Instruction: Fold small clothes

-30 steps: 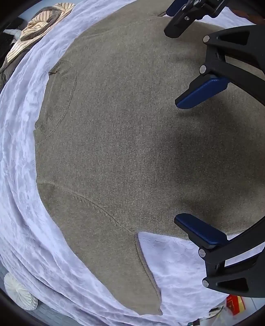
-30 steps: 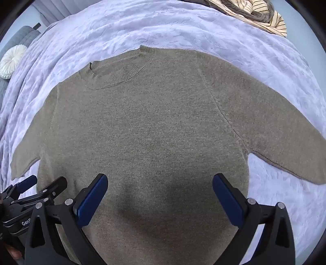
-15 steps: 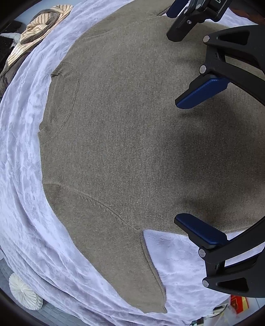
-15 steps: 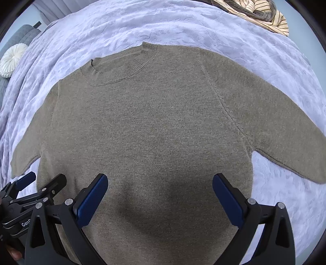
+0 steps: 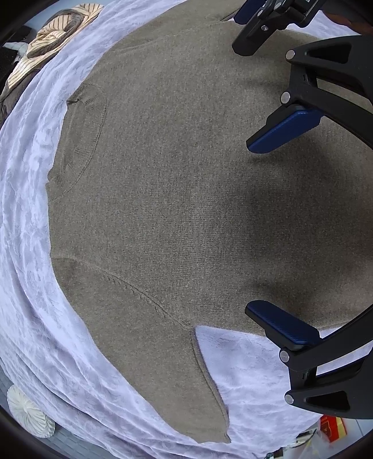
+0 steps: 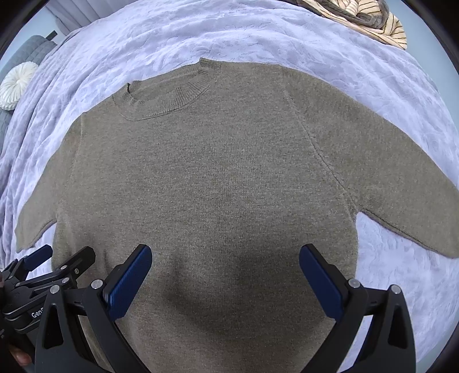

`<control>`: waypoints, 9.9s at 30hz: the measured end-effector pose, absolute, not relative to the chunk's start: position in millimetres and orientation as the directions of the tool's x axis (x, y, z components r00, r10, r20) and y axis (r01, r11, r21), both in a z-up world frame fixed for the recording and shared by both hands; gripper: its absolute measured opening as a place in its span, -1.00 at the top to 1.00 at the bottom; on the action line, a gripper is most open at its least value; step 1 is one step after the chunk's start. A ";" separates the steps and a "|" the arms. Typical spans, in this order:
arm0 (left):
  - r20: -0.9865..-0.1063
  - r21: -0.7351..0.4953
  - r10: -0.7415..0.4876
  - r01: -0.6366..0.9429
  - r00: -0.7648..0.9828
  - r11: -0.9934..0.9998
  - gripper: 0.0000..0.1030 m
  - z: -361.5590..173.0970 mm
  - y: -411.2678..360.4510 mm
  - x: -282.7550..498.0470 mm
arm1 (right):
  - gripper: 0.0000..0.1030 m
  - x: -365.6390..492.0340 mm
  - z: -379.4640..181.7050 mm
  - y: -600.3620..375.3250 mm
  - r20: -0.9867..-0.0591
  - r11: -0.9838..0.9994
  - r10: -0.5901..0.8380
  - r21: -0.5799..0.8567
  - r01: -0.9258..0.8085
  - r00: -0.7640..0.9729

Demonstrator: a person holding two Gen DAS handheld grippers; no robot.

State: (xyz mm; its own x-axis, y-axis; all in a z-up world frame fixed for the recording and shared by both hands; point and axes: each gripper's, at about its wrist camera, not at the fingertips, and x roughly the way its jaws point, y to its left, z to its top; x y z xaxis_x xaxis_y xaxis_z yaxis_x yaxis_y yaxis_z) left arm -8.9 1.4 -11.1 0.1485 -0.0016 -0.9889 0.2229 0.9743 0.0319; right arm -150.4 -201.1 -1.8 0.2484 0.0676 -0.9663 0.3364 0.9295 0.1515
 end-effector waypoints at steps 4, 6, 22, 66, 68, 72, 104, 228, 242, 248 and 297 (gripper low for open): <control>-0.991 0.034 0.006 0.210 0.134 0.977 -1.00 -14.0 5.3 -1.2 | -0.99 -150.5 -1.7 -201.5 -0.966 0.929 0.069 0.153 0.337 0.249; -0.992 0.027 0.001 0.208 0.127 0.978 -1.00 -16.4 7.3 -1.1 | -0.99 -150.6 -1.2 -202.2 -0.966 0.929 0.069 0.154 0.338 0.250; -0.990 0.034 0.007 0.189 0.141 0.981 -1.00 -21.0 24.4 -0.8 | -0.99 -158.3 1.1 -200.8 -0.966 0.924 0.067 0.155 0.350 0.251; -0.960 -0.075 -0.096 0.087 0.263 0.993 -1.00 -4.9 123.8 10.2 | -0.99 -150.7 2.3 -149.3 -0.946 0.940 0.136 0.217 0.263 0.296; -0.959 -0.090 -0.103 0.063 0.264 0.994 -1.00 -5.5 138.9 11.5 | -0.99 -147.2 -0.3 -137.6 -0.952 0.946 0.142 0.211 0.246 0.272; -0.969 -0.123 -0.124 0.018 0.214 0.992 -1.00 -14.5 160.7 10.8 | -0.99 -138.7 -4.1 -112.8 -0.958 0.957 0.156 0.207 0.201 0.241; -0.830 -0.422 -0.209 -0.338 0.516 0.841 0.76 -29.8 415.3 48.4 | -0.99 -148.4 -7.0 -1.7 -0.948 0.963 0.271 0.268 -0.037 0.169; -0.959 -0.035 -0.130 0.349 0.252 0.936 -0.99 -4.5 66.1 8.7 | 0.77 -200.6 -61.2 -299.2 -0.788 0.548 0.303 0.604 0.578 0.536; -0.970 -0.113 -0.195 0.434 0.148 0.894 -0.99 -12.5 -26.5 -20.5 | -0.03 -274.6 -46.1 -350.2 -0.753 0.448 0.276 0.651 0.614 0.597; -0.969 -0.123 -0.210 0.489 0.128 0.864 -0.99 -14.9 -73.0 -30.6 | -0.03 -312.6 -43.9 -403.7 -0.767 0.361 0.165 0.632 0.685 0.620; -0.940 -0.189 -0.208 0.093 0.271 0.977 -0.99 -11.9 160.5 8.1 | -0.01 -62.3 -38.6 -222.4 -0.687 0.541 0.414 0.713 0.446 0.596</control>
State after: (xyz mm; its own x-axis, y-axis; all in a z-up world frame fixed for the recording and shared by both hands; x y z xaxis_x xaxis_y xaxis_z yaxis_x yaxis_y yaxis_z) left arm 8.1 160.5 -11.9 0.2708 -0.2080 -0.9399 0.0931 0.9775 -0.1895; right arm -62.3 -222.4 -38.6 0.5965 0.4142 -0.6875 0.4458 0.5413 0.7129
